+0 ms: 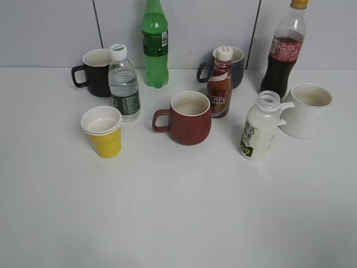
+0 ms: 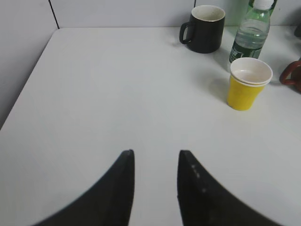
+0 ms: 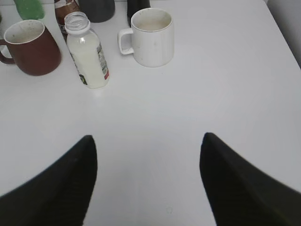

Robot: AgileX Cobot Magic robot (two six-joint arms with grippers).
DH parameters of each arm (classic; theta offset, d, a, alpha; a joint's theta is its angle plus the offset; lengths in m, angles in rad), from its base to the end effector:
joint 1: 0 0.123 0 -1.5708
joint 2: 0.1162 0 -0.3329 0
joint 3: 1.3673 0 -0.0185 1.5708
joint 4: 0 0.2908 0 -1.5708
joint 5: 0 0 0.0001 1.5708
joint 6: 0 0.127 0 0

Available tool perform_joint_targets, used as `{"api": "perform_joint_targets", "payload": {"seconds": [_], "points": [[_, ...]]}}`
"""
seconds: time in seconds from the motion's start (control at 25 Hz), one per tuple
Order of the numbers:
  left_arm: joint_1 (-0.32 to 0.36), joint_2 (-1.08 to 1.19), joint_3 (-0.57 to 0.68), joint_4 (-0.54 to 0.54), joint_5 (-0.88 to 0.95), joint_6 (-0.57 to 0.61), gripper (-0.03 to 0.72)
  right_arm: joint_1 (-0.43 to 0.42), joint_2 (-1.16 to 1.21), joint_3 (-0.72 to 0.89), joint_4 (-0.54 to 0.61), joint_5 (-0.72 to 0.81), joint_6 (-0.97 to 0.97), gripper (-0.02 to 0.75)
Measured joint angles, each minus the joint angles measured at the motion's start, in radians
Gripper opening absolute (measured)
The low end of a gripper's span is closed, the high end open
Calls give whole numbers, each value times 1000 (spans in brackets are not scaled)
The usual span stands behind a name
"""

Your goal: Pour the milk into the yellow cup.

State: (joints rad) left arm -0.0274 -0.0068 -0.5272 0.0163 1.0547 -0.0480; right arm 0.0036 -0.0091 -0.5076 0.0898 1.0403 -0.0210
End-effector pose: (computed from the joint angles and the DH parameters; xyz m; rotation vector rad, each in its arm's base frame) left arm 0.0100 0.0015 0.2902 -0.0217 2.0041 -0.0289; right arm 0.0126 0.0099 0.2856 -0.0286 2.0050 0.0956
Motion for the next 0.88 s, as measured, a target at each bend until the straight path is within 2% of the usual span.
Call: {"api": "perform_joint_targets", "payload": {"seconds": [0.52,0.68,0.84,0.88], "points": [[-3,0,0,-27,-2,0,241,0,0,-1,0,-2,0,513],[-15,39,-17,-62,-31,0,241,0,37,-20,4,-87,-3,513],[-15,117,-24,-69,-195,0,241,0,142,-15,23,-262,-20,513],[-15,158,-19,-71,-338,0,241,3,172,-5,36,-316,-28,513]]}}
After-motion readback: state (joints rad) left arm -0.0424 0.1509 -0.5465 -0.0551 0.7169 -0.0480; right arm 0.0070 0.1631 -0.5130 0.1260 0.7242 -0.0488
